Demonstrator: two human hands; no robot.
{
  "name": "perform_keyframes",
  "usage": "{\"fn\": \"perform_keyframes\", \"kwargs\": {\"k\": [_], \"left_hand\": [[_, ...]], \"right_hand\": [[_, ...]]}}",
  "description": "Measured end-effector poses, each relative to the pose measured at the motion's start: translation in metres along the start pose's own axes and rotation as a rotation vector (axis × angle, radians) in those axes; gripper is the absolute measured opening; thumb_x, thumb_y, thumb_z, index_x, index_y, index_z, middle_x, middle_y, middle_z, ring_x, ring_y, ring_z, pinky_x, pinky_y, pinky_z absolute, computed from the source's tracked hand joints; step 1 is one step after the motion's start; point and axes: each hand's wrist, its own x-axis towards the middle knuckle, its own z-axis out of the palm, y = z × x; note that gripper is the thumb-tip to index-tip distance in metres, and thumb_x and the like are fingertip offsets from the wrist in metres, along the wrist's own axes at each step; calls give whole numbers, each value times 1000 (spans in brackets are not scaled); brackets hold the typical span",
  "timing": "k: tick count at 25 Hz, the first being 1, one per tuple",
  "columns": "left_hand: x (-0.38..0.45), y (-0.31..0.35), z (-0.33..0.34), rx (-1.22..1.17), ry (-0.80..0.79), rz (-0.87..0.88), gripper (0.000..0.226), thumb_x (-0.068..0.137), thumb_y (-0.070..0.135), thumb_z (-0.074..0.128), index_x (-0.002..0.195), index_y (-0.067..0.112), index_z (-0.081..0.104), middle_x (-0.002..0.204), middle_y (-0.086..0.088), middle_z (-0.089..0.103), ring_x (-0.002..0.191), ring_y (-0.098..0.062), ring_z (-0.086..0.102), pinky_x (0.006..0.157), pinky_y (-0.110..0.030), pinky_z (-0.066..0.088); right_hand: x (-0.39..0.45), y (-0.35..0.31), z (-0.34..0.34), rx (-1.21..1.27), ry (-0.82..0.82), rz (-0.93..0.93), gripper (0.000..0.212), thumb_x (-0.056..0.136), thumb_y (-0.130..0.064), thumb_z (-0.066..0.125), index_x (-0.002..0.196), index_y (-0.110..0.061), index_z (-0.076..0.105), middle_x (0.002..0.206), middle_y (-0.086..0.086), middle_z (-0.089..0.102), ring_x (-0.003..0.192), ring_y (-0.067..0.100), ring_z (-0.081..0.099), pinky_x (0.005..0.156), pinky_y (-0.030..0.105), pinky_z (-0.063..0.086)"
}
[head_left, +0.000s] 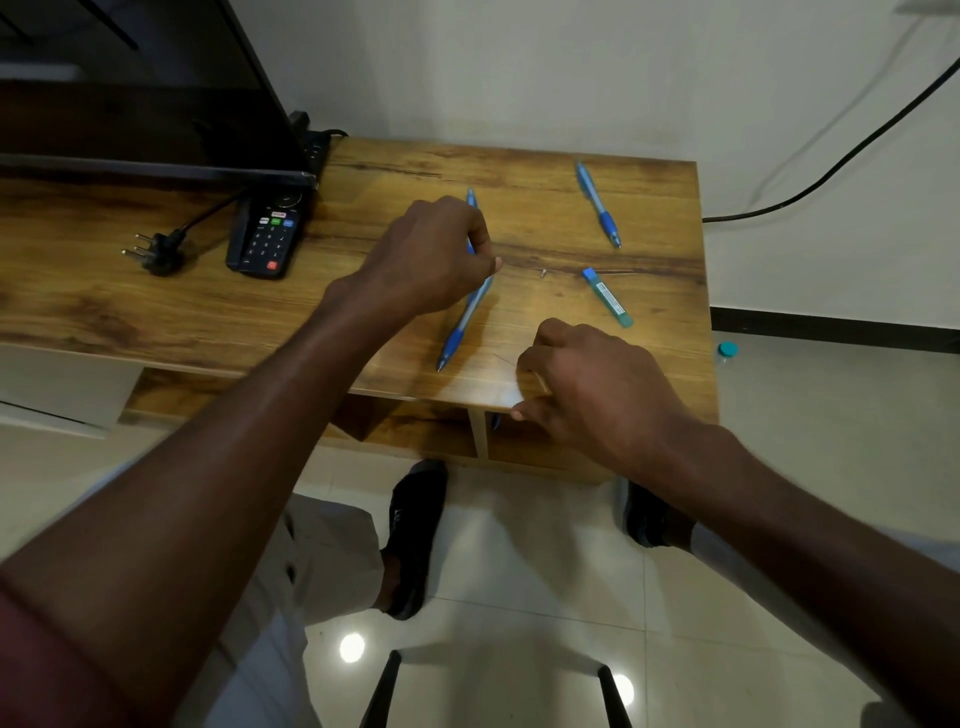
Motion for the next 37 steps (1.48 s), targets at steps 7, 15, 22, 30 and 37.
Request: {"fn": "perform_keyframes", "kwargs": {"k": [7, 15, 22, 30, 37], "left_hand": [[0, 3, -2, 3, 8, -17, 20, 98, 33, 72, 107, 15, 75, 96, 5, 67, 88, -13, 64, 72, -30, 47], [3, 5, 2, -9, 0, -1, 20, 97, 35, 73, 102, 16, 75, 86, 7, 67, 81, -10, 64, 70, -31, 50], [5, 0, 4, -13, -9, -12, 17, 96, 36, 74, 99, 19, 74, 76, 15, 58, 72, -1, 57, 58, -23, 40], [2, 4, 5, -17, -19, -13, 18, 95, 35, 75, 99, 18, 76, 80, 13, 60, 76, -2, 59, 65, -28, 47], [-3, 7, 0, -28, -32, -19, 18, 96, 34, 75, 100, 17, 76, 96, 3, 70, 91, -14, 68, 80, -37, 57]], "right_hand": [[-12, -11, 0, 25, 42, 19, 35, 102, -44, 62, 129, -22, 69, 126, -1, 60, 110, 20, 59, 79, 41, 58], [-20, -13, 13, 94, 81, -3, 27, 106, -32, 56, 124, -23, 73, 120, -2, 63, 107, 16, 59, 84, 37, 56], [-31, -13, 18, 111, 112, -2, 22, 101, -17, 66, 120, -18, 74, 118, 3, 65, 105, 20, 59, 79, 36, 55], [-40, -14, 29, 140, 237, 16, 11, 92, -6, 77, 102, -9, 80, 102, 11, 72, 92, 27, 65, 71, 43, 57], [-42, -22, 40, 141, 304, 92, 7, 92, -8, 76, 99, -9, 77, 101, 9, 70, 92, 26, 63, 71, 42, 56]]}}
